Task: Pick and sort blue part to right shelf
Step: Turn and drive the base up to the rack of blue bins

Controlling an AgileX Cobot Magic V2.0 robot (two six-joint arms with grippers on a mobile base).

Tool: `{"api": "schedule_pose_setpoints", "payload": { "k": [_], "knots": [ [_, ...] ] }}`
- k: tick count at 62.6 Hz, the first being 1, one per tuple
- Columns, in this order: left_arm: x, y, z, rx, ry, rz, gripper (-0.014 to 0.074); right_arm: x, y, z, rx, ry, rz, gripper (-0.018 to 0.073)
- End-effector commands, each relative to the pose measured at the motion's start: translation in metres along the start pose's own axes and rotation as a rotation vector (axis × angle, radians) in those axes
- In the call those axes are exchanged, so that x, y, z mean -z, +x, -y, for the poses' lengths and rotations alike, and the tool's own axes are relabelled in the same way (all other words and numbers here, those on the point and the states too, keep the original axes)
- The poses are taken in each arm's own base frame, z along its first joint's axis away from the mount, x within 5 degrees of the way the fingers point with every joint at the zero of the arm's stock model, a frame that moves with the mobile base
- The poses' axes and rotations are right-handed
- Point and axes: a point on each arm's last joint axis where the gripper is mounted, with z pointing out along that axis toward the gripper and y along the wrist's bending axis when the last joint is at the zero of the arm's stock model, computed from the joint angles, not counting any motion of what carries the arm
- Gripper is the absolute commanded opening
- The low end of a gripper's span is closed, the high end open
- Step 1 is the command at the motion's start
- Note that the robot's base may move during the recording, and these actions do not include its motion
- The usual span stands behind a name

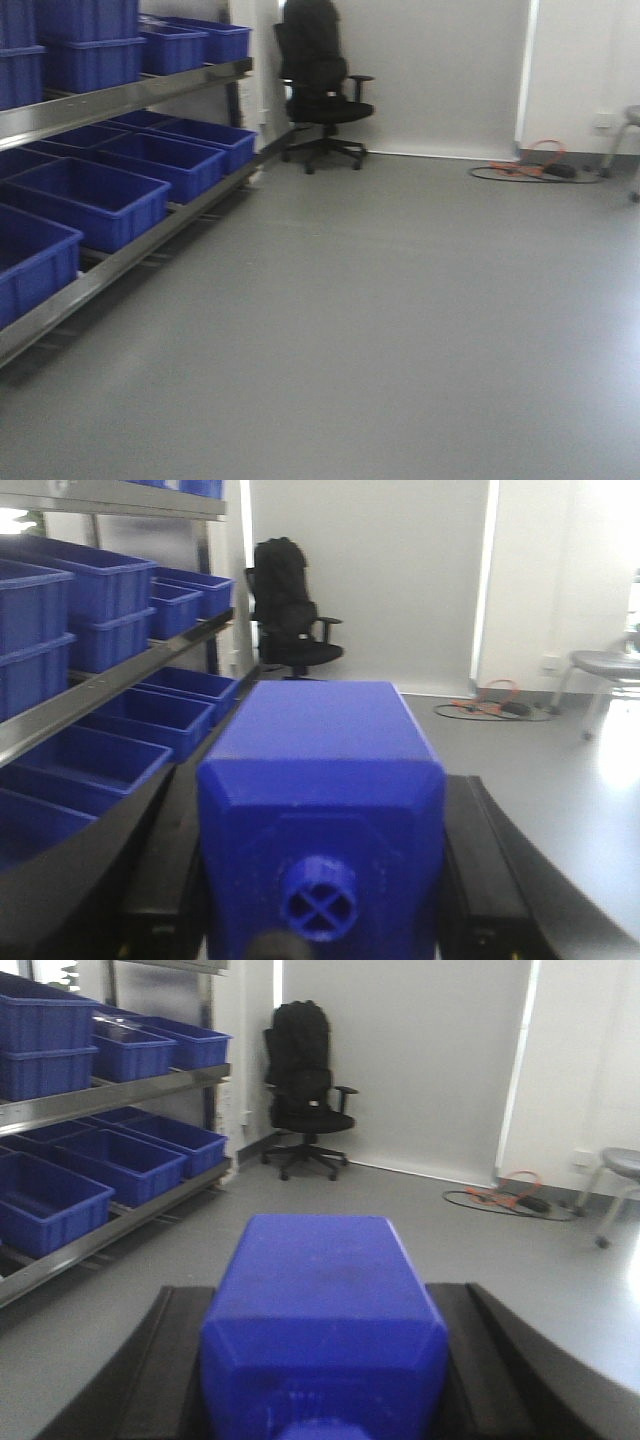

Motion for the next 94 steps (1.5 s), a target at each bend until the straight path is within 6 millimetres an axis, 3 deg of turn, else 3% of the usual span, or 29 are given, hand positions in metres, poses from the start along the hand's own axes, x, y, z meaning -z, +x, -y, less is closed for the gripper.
{"api": "schedule_pose_setpoints", "payload": {
  "k": [1,94],
  "knots": [
    [-0.0001,-0.0164,-0.0005,0.012,-0.006,0.106,0.0333,0.0011,-0.0177,0.0005,0.015,0.008,0.116,0.0423],
    [-0.0001,-0.0164,-0.0005,0.012,-0.006,0.106,0.0333,0.0011,-0.0177,0.0005,0.015,0.008,0.116,0.0423]
  ]
}}
